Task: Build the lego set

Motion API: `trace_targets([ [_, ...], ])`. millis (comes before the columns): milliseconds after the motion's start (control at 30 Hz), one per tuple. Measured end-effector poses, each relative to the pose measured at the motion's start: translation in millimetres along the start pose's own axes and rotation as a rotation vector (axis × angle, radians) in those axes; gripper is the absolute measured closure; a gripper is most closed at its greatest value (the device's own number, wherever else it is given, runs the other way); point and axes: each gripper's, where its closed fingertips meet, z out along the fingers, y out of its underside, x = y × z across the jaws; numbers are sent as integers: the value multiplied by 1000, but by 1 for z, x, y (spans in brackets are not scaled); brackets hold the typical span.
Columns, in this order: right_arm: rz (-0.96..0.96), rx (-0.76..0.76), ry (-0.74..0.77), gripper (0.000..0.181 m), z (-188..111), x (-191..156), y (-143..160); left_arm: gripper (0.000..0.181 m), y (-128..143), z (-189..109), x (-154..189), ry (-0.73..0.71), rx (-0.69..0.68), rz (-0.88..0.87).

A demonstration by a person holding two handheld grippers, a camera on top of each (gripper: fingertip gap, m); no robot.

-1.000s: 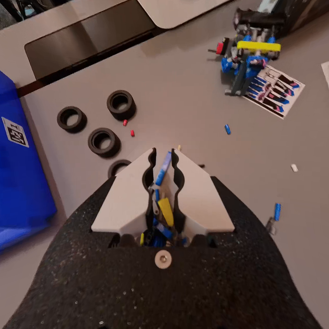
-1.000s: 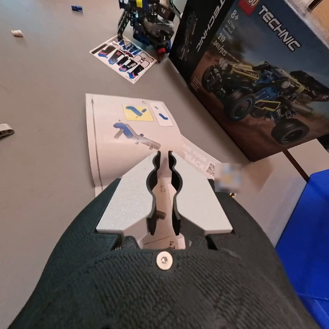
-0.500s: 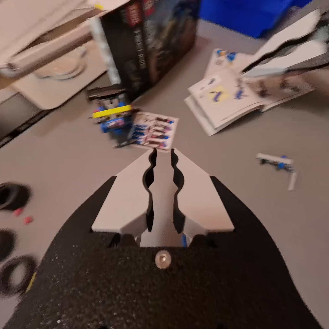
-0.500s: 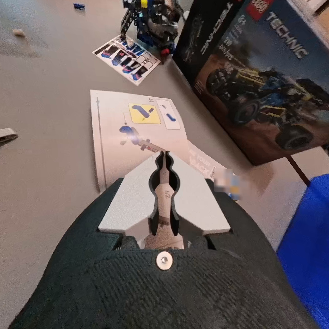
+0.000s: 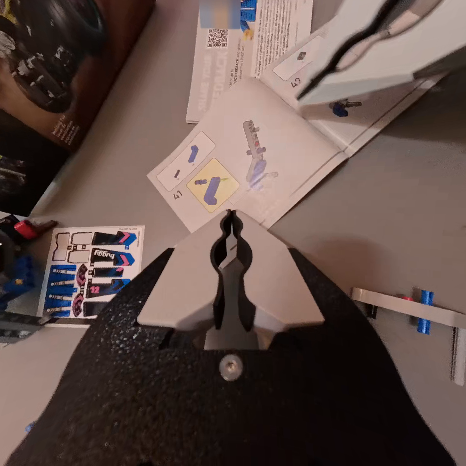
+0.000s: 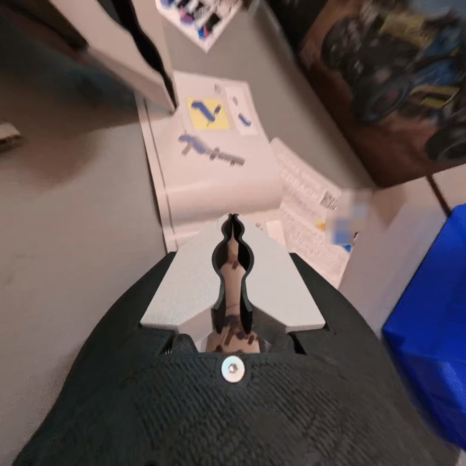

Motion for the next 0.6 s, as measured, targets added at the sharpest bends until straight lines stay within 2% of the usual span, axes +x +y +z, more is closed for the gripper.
trace_targets([
  [33,-11,-23,15,181,2,-1,8,181,0,0,0,1,7,-14],
  [233,-26,6,25,181,3,0,7,181,8,-6,-11,-28,-33,-63],
  [367,67,74,-26,181,3,0,7,181,7,-6,-11,0,19,-137],
  [467,90,95,-43,181,2,1,5,181,6,-7,-12,-32,22,-124],
  [500,87,102,-39,181,0,2,3,175,5,-8,-12,-40,28,-124],
  [533,88,111,-25,174,-3,6,0,170,3,-11,-11,-38,49,-133],
  [600,102,130,10,174,-7,16,-4,173,-7,-23,-8,-24,124,-167],
])
